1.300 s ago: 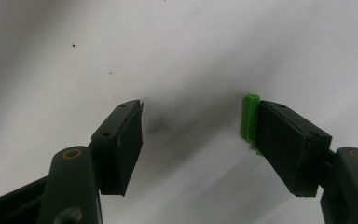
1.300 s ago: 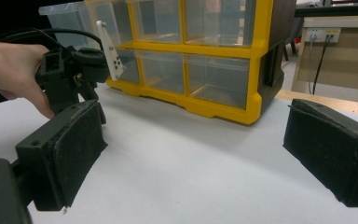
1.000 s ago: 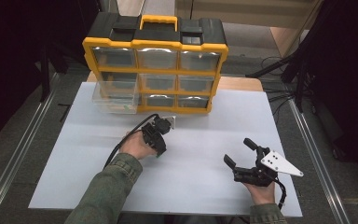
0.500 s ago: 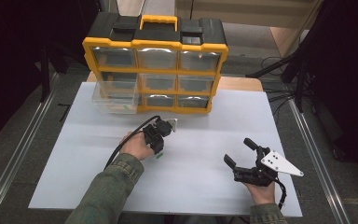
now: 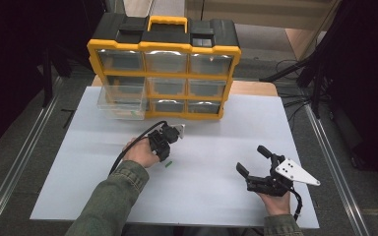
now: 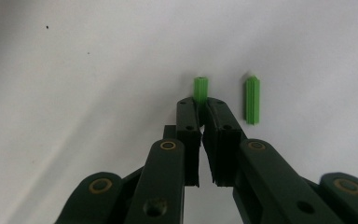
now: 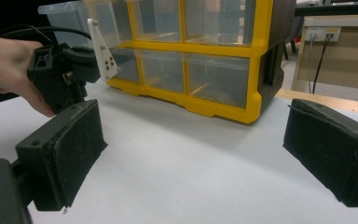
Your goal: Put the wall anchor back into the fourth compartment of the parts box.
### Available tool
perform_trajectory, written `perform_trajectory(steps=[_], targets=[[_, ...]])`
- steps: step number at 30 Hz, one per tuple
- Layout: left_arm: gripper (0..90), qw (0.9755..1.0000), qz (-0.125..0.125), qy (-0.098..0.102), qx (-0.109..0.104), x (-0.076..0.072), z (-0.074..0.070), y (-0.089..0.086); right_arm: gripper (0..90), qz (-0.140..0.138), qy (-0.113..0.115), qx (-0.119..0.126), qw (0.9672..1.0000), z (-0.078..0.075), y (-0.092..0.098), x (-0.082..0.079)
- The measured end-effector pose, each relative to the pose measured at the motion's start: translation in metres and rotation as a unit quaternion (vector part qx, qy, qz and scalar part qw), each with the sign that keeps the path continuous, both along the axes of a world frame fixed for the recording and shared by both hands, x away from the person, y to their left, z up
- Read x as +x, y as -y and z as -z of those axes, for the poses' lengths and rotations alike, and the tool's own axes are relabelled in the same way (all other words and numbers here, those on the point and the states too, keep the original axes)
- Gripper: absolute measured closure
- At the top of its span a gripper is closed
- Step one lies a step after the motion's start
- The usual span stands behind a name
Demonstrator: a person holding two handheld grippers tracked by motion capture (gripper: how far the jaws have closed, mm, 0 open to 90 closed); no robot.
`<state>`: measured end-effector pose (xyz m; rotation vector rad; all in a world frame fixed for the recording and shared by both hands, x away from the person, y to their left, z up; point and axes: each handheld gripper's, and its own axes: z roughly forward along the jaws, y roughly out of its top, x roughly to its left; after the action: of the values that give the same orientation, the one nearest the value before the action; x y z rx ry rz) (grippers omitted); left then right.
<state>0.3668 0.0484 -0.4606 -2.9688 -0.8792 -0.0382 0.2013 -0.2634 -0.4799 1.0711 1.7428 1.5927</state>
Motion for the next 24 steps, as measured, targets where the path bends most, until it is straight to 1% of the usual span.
perform_trajectory(steps=[4,5,7,8,9,10,11,12,13,14,15,16,17,18,19,20,22,23,24], targets=[[84.2,1.0,0.004,0.002,0.004,-0.002,-0.007,-0.001,5.5,-0.001,-0.001,0.0,1.0,0.0,-0.001,0.0],[84.2,0.9999,0.009,0.003,0.006,-0.002,-0.009,-0.002,5.5,-0.001,-0.001,0.0,1.0,0.0,-0.001,0.0],[84.2,1.0,0.006,0.005,0.0,-0.004,-0.016,-0.002,5.5,0.0,0.0,0.0,1.0,0.0,0.0,0.0],[84.2,0.9999,0.01,0.003,0.001,-0.004,-0.019,-0.003,5.6,0.001,0.0,0.001,1.0,0.0,0.0,0.0],[84.2,0.9999,0.011,0.006,0.003,-0.004,-0.023,-0.004,5.5,0.001,0.0,0.001,1.0,0.0,0.0,0.0],[84.2,0.9999,0.004,0.01,-0.001,-0.006,-0.026,-0.004,5.5,0.001,0.0,0.0,1.0,0.0,0.0,0.0],[84.2,0.9999,0.007,0.011,0.001,-0.006,-0.03,-0.004,5.5,0.001,-0.001,0.0,1.0,0.0,0.0,0.0],[84.2,0.9999,0.005,0.014,-0.004,-0.007,-0.036,-0.005,5.5,0.0,-0.001,0.0,1.0,0.0,0.0,0.0],[84.2,0.9998,0.011,0.015,-0.002,-0.007,-0.039,-0.005,5.6,-0.001,-0.001,0.0,1.0,0.0,-0.001,0.0],[84.2,0.9998,0.008,0.017,-0.003,-0.008,-0.044,-0.005,5.5,-0.001,-0.001,0.0,1.0,0.0,-0.001,0.0],[84.2,0.9997,0.015,0.017,-0.002,-0.008,-0.05,-0.006,5.5,-0.001,-0.001,0.001,1.0,0.0,-0.001,0.0],[84.2,0.9998,0.009,0.016,-0.01,-0.01,-0.055,-0.005,5.5,-0.001,0.0,0.001,1.0,0.0,-0.001,0.0],[84.2,0.9997,0.013,0.02,-0.008,-0.011,-0.061,-0.005,5.5,-0.001,0.0,0.001,1.0,0.0,-0.001,0.0],[84.2,0.9996,0.02,0.016,-0.008,-0.011,-0.067,-0.005,5.5,-0.001,0.0,0.0,1.0,0.0,-0.001,0.0],[84.3,0.9996,0.022,0.017,-0.009,-0.011,-0.073,-0.004,5.5,0.0,-0.001,0.0,1.0,0.0,-0.001,0.0],[84.2,0.9994,0.026,0.021,-0.006,-0.012,-0.079,-0.004,5.5,-0.001,-0.001,0.001,1.0,0.0,-0.001,0.0],[84.3,0.9993,0.03,0.024,-0.004,-0.013,-0.089,-0.002,5.6,-0.001,-0.001,0.001,1.0,0.0,-0.002,0.0],[84.2,0.9991,0.035,0.024,-0.004,-0.013,-0.096,-0.002,5.6,-0.001,-0.001,0.001,1.0,0.0,-0.002,0.0],[84.2,0.999,0.035,0.028,-0.005,-0.013,-0.102,-0.002,5.6,-0.001,-0.002,0.001,1.0,0.0,-0.002,0.0]])
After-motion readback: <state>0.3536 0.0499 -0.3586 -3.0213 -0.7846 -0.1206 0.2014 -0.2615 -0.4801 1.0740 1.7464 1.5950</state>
